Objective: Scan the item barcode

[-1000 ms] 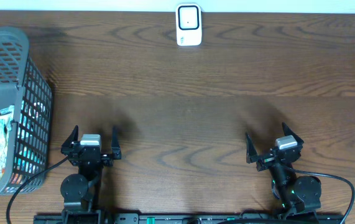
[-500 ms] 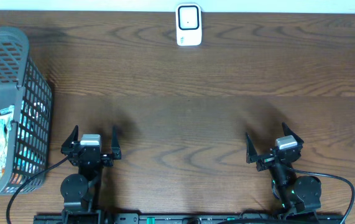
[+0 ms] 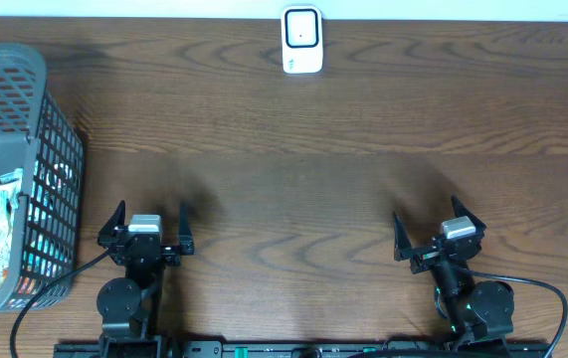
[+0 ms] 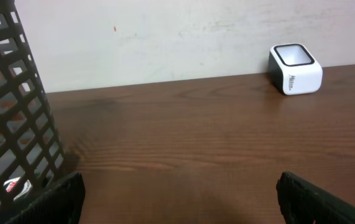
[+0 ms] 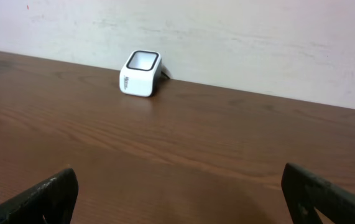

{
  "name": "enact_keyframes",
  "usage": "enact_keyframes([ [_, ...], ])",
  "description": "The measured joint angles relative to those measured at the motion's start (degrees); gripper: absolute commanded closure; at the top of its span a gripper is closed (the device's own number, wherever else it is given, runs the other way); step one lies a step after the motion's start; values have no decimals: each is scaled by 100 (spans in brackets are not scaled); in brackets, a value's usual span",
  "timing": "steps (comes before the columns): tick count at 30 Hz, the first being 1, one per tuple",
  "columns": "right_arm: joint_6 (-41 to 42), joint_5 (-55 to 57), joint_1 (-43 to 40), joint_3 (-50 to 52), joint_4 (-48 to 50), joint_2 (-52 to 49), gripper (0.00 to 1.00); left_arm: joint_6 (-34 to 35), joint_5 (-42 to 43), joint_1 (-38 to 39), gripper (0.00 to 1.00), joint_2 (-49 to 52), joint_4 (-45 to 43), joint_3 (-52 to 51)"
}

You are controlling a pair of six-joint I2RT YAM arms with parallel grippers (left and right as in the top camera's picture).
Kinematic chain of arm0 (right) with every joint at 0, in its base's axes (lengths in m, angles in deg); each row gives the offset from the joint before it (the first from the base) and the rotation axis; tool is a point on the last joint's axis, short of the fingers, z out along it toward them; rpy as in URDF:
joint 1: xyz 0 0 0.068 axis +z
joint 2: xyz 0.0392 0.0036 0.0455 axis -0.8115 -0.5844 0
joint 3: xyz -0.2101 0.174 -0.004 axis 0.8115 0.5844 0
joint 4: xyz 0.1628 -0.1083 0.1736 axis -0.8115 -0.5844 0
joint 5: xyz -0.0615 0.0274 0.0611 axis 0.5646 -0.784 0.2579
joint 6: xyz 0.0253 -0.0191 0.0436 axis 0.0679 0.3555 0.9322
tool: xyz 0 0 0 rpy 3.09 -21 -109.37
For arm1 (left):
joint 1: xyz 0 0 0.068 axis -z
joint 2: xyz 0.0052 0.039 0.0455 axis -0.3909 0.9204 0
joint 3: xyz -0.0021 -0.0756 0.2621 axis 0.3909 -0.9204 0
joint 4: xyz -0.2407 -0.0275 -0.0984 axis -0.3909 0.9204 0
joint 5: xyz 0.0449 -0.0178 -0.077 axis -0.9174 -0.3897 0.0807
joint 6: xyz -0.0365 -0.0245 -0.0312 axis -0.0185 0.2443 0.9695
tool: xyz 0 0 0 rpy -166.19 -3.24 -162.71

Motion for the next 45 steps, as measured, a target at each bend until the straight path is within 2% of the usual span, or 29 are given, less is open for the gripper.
enact_keyframes([
  [27, 0, 0, 0, 0, 0, 0, 1, 0, 13, 0, 2, 0, -2, 0],
  [35, 0, 0, 0, 0, 0, 0, 1, 396, 1351, 0, 2, 0, -175, 0],
  [39, 0, 0, 0, 0, 0, 0, 1, 481, 1648, 0, 2, 0, -240, 0],
  [42, 0, 2, 0, 0, 2, -4, 1, 756, 1768, 0, 2, 33, -1060, -55],
  [45, 0, 0, 0, 0, -2, -7, 1, 1180, 1818, 0, 2, 37, -3084, -33],
])
